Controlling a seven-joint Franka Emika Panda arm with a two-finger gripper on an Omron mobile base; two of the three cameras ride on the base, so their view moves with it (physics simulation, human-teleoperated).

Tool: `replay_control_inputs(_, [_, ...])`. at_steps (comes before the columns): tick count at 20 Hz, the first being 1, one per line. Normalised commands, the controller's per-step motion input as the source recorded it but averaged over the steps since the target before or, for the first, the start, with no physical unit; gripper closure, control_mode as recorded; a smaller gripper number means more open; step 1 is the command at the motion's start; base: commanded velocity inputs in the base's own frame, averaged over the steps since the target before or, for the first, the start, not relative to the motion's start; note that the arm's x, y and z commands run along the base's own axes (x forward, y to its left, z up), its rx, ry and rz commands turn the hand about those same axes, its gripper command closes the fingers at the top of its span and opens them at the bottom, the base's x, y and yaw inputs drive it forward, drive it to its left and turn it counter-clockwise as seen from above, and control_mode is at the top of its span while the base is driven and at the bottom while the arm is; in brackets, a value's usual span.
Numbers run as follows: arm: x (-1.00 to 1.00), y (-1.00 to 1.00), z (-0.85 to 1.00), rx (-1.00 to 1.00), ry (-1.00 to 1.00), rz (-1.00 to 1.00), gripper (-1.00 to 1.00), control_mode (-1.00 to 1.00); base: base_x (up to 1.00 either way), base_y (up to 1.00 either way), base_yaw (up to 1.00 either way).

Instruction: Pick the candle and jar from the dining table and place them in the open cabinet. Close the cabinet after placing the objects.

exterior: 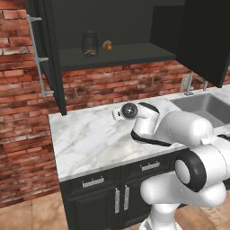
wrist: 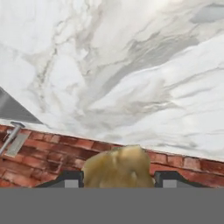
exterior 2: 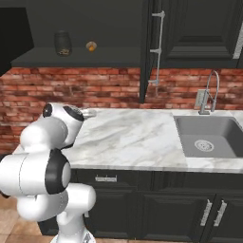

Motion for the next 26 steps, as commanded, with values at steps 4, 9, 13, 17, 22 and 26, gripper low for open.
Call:
replay_control_inputs(4, [0.04, -0.02, 0.51, 0.0, 0.0, -0.23, 1.0, -1.0, 0.0, 0.0, 0.0])
replay_control_inputs(9, [0.04, -0.25, 0.45, 0.02, 0.0, -0.12, 1.0, -1.0, 0.0, 0.0, 0.0])
replay_control_inputs(13, [0.0, -0.29, 0.42, 0.12, 0.0, -0.01, 1.0, -1.0, 0.0, 0.0, 0.0])
replay_control_inputs(17, [0.0, -0.19, 0.32, 0.13, 0.0, 0.0, 1.0, -1.0, 0.0, 0.0, 0.0])
replay_control_inputs(22, [-0.01, -0.18, 0.3, 0.16, -0.02, 0.02, 1.0, -1.0, 0.0, 0.0, 0.0])
replay_control_inputs(26, [-0.04, -0.06, 0.29, 0.09, -0.04, 0.03, 1.0, -1.0, 0.0, 0.0, 0.0])
